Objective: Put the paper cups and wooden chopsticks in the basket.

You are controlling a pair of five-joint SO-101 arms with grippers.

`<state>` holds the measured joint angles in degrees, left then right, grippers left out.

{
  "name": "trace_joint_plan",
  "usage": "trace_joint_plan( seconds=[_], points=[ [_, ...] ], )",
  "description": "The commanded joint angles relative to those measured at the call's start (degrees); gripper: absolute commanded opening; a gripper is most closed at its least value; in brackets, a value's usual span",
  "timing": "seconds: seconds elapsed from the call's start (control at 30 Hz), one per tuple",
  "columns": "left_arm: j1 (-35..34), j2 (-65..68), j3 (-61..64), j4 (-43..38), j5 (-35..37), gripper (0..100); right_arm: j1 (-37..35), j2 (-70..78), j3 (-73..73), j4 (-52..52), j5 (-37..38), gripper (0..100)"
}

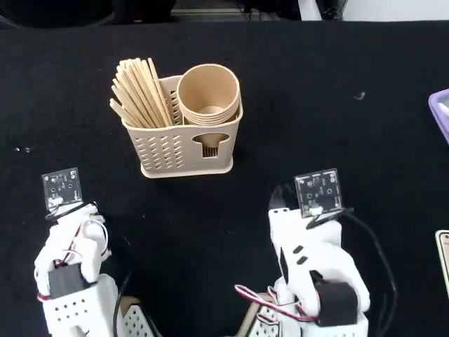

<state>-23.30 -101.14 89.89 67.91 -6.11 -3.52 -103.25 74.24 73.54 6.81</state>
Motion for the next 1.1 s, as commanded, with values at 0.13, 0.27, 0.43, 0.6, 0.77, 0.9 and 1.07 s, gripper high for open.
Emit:
trace_joint_plan(
  seconds=[0.13, 0.27, 0.43, 0.6, 0.77, 0.9, 1.07],
  points=[
    [8.1, -1.5, 4.4, -3.4, -0.8, 3, 1.4, -5.0, 11.6, 0.1, -1.0, 3.9],
    [12.0, -3.7, 7.4, -4.4, -0.8, 3, 1.6, -5.0, 15.2, 0.4, -1.0, 3.9],
    [12.2, -3.3, 7.4, -3.9, -0.6, 3, 1.7, -4.4, 22.5, 1.0, -1.0, 3.9],
    [12.6, -3.3, 7.4, -3.3, -0.5, 3, 6.9, -4.9, 22.3, 1.2, -1.0, 3.9],
    [12.6, -3.0, 7.4, -3.3, -0.4, 3, 13.5, -4.9, 22.3, 1.2, -1.0, 3.9],
    [12.8, -3.3, 7.4, -1.1, -0.4, 3, 18.5, -4.9, 22.3, 1.2, -1.0, 3.9],
    [12.5, -3.3, 7.4, -0.6, -0.6, 3, 12.7, -4.9, 22.3, 1.2, -1.0, 4.2]
  ],
)
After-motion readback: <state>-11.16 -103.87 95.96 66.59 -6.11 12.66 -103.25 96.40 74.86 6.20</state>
